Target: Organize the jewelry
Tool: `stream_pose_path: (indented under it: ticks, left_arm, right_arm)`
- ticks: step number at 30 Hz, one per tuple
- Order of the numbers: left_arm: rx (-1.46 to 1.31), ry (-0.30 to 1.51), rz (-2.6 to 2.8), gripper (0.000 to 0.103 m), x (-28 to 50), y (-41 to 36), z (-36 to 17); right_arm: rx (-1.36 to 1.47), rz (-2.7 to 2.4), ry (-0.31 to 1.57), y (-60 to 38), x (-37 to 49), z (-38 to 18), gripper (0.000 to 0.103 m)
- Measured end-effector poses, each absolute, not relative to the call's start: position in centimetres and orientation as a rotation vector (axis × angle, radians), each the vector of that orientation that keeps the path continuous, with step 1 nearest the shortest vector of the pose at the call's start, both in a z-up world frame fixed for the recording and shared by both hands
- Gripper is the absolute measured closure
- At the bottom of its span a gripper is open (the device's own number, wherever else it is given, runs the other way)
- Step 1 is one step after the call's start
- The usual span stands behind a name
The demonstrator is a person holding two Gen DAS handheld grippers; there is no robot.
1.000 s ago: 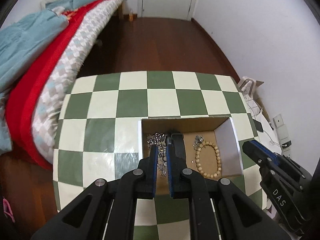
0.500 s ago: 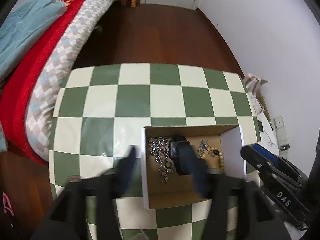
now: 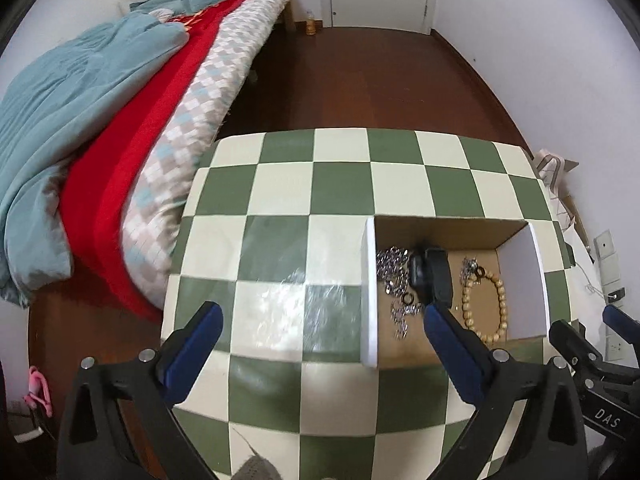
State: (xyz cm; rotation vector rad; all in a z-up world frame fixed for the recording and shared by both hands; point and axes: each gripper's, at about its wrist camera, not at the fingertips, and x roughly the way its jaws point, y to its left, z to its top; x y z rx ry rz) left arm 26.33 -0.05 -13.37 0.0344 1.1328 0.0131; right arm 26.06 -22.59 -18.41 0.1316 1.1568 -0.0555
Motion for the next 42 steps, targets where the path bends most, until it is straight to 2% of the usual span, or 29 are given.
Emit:
stream_pose_path:
  ticks: [7,31,42]
  left_arm:
    - [0.028,1.069,0.052,0.000,22.6,0.6,-11.0]
    - [0.017,0.836,-0.026,0.000,8.4,-0.5,0.2]
    - [-0.024,0.816,-0.063,0.000,4.3,0.0,3.0]
  right_arm:
    - [0.072,-0.110,1.127,-21.8,23.3,-16.6,0.000]
    - [0.024,-0.155,0.868,-21.6,7.7,-3.2,0.000]
    - [0.037,-0.143,0.809,-21.1,1.7,0.3,0.000]
